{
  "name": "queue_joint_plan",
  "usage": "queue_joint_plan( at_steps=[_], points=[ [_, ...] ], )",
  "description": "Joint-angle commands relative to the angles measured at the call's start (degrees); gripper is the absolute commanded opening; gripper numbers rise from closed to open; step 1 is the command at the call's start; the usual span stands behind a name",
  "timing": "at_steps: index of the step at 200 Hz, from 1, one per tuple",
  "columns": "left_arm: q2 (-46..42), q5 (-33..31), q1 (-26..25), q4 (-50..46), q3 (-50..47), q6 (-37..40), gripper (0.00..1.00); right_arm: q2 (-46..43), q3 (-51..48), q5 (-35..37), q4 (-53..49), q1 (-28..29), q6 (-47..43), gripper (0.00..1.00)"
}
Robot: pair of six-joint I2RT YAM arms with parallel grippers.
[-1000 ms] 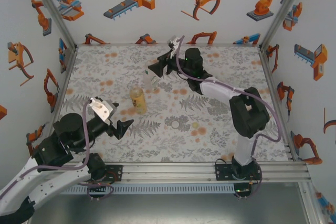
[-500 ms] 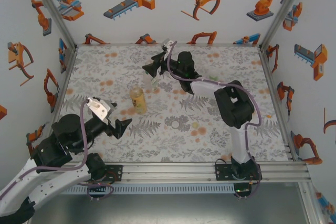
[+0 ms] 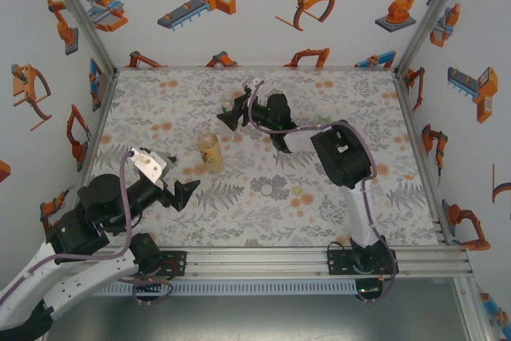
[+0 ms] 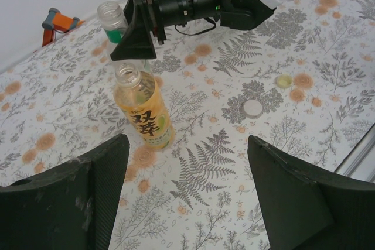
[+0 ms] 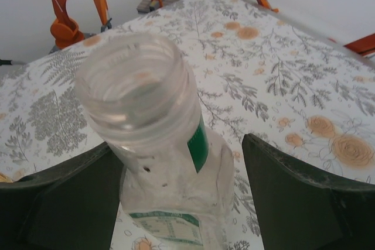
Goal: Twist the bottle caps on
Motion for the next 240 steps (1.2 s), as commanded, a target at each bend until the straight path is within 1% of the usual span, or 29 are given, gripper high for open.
queue_joint_plan(
  at_steps=[1, 19, 74, 108, 140, 189, 240],
  points=[
    [-0.2, -0.6, -0.1, 0.0, 0.5, -1.2, 0.75, 1.4, -0.8, -0.4, 4.1, 1.0, -1.8, 0.69],
    [0.1, -0.5, -0.1, 0.4, 0.4, -1.3, 0.75, 2.0, -1.0, 0.0, 4.3, 1.2, -1.8, 0.68],
    [0.2, 0.0, 0.0, 0.7, 0.5, -1.5, 0.75, 2.0, -1.5, 0.6, 4.9, 1.3, -1.7, 0.61],
    [-0.2, 0.0, -0.1, 1.1, 0.0, -1.7, 0.75, 0.4, -2.6, 0.8, 5.2, 1.3, -1.9, 0.53],
    [-0.4, 0.1, -0.1, 1.7, -0.5, -1.7, 0.75, -1.8, -4.2, 1.0, 5.2, 1.3, -2.3, 0.50],
    [1.1, 1.2, -0.1, 6.2, -2.9, -1.0, 0.77, -8.8, -10.6, 1.1, 4.9, 1.3, -3.1, 0.49],
    [7.7, 3.8, 0.0, 12.3, -4.6, 0.2, 0.81, -19.1, -20.5, 1.4, 4.5, 1.3, -3.8, 0.47]
  ],
)
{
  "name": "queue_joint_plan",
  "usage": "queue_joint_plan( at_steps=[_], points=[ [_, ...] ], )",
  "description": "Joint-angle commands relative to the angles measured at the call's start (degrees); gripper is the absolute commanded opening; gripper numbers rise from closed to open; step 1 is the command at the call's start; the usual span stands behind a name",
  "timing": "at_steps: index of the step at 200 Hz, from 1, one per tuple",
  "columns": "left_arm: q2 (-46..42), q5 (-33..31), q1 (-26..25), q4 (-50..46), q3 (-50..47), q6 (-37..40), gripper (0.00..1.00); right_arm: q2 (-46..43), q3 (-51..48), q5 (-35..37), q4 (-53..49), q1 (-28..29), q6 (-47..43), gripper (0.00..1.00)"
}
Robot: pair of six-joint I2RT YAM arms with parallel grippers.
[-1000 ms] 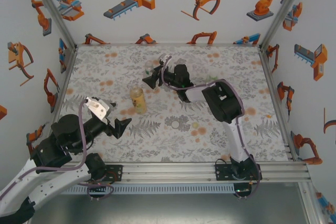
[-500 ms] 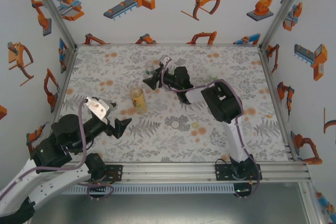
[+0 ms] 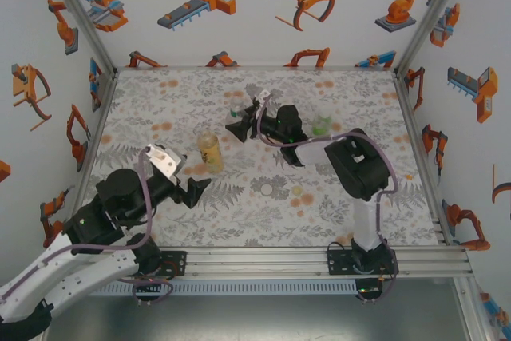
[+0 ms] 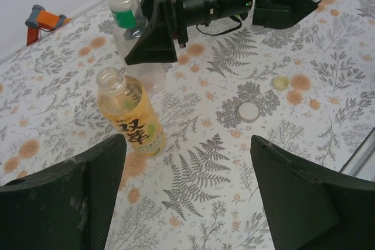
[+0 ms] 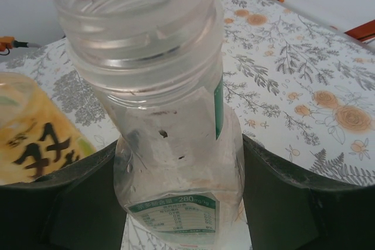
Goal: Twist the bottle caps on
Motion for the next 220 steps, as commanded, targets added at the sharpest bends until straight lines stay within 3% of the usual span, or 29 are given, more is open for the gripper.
queue_joint_plan(
  at_steps=[1, 61, 131, 179, 220],
  points=[
    [3.3, 2.1, 0.0, 5.4, -0.6, 0.9, 0.81, -5.7, -3.7, -0.2, 1.7, 0.4, -1.5, 0.47],
    [14.0, 6.8, 0.1, 15.8, -1.9, 3.3, 0.85, -20.2, -16.1, 2.2, -1.3, 0.4, -2.9, 0.46],
    [25.5, 14.9, 1.3, 34.3, -4.2, 2.6, 0.87, -40.0, -24.3, 4.4, -17.5, 0.4, -7.6, 0.46],
    [29.5, 27.9, 5.5, 44.3, -5.5, -0.2, 0.87, -53.8, -23.6, 4.0, -34.7, 0.5, -9.4, 0.44],
    [32.2, 37.6, 7.1, 51.3, -5.4, -0.8, 0.88, -64.7, -20.6, -1.8, -46.4, 0.8, -8.5, 0.44]
  ],
)
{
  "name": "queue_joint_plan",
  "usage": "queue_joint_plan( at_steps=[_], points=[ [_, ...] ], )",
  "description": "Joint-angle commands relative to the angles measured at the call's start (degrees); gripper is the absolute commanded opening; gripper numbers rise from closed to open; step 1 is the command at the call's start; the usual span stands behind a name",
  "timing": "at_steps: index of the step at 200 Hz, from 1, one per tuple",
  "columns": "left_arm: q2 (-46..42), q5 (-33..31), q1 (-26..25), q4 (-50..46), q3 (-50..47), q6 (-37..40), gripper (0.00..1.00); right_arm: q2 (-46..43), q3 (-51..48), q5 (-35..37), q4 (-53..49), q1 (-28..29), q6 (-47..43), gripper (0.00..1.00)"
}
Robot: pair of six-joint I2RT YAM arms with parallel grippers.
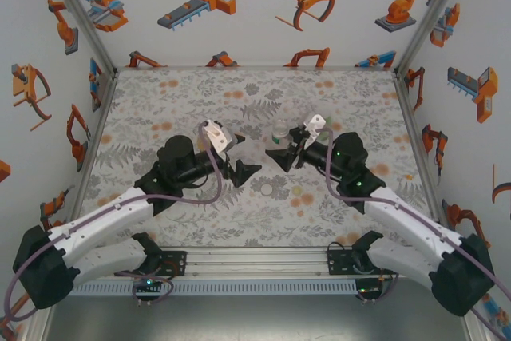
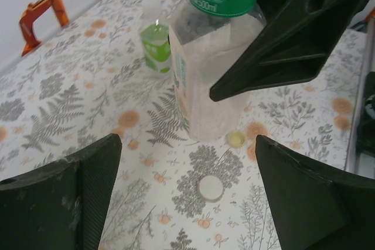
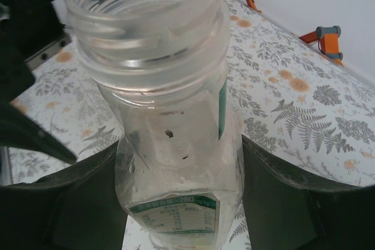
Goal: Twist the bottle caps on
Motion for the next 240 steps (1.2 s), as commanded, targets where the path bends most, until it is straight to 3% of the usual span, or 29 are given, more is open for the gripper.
queue_joint_plan(
  at_steps=[1, 27, 72, 147, 205, 240],
  points=[
    [1.0, 9.4, 0.7, 8.4, -0.2, -1.6, 0.88, -5.6, 3.8, -4.5, -9.5, 0.5, -0.2, 0.44],
    [2.5, 15.4, 0.8, 13.1, 0.6, -3.7, 0.89, -10.5, 5.6, -9.1, -12.6, 0.6, 2.6, 0.43],
    [7.3, 28.2, 0.7, 17.6, 5.8, -8.7, 0.89, -13.5, 8.0, -13.7, -8.6, 0.7, 10.3, 0.43],
    [18.0, 34.8, 0.4, 30.5, 13.6, -21.1, 0.89, -10.7, 11.2, -16.4, -0.2, 0.7, 15.7, 0.42],
    [24.4, 38.0, -0.3, 44.5, 16.1, -30.9, 0.88, -12.0, 11.3, -14.8, -2.0, 0.7, 11.7, 0.39],
    [26.8, 38.3, -1.0, 45.3, 17.8, -32.1, 0.87, -14.1, 10.7, -9.2, -3.0, 0.7, 8.4, 0.35]
  ],
)
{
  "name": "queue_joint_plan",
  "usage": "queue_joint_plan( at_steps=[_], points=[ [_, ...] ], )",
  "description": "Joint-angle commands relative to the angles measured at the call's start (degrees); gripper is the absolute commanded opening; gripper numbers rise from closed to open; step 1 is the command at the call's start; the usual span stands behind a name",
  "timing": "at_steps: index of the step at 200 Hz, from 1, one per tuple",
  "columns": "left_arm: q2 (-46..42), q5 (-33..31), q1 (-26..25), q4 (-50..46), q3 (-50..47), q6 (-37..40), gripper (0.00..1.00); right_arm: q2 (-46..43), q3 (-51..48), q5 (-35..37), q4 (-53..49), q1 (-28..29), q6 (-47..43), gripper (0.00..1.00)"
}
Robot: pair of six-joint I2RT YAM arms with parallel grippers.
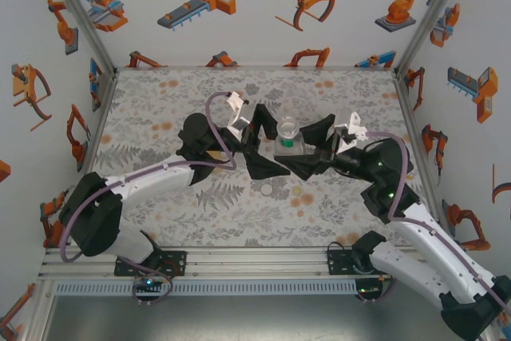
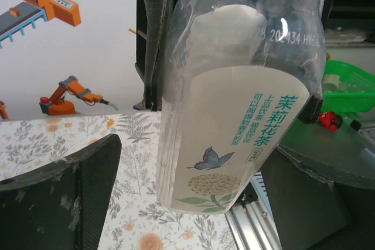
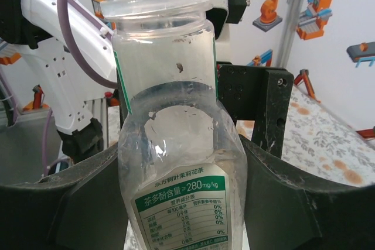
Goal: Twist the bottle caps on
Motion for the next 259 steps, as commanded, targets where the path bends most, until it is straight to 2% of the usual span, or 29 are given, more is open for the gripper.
queue_joint_plan(
  at_steps=[1, 48, 110, 139, 203, 259],
  points=[
    [0.9, 0.7, -0.7, 5.7, 2.7, -3.2, 0.87, -2.0, 0.8, 3.5, 0.7, 0.6, -2.8, 0.35],
    [2.2, -0.2, -2.3, 5.5, 4.0, -1.8, 0.87, -2.8, -1.0, 9.5, 5.6, 0.6, -3.7, 0.34],
    [2.6, -5.4, -3.6, 3.9, 4.9, 0.8, 0.87, 1.7, -4.0, 9.7, 21.0, 0.6, 5.5, 0.32],
    [2.7, -7.3, -4.6, 1.8, 5.7, 2.9, 0.86, 2.5, -4.4, 10.0, 21.9, 0.9, 5.7, 0.32],
    [4.3, -7.5, -6.2, 2.0, 7.3, 2.8, 0.83, 2.5, -5.1, 10.7, 22.9, 1.1, 5.6, 0.31],
    [4.6, -7.5, -6.6, 2.7, 7.5, 2.5, 0.71, 2.0, -5.4, 10.8, 22.9, 1.3, 5.8, 0.30]
  ],
)
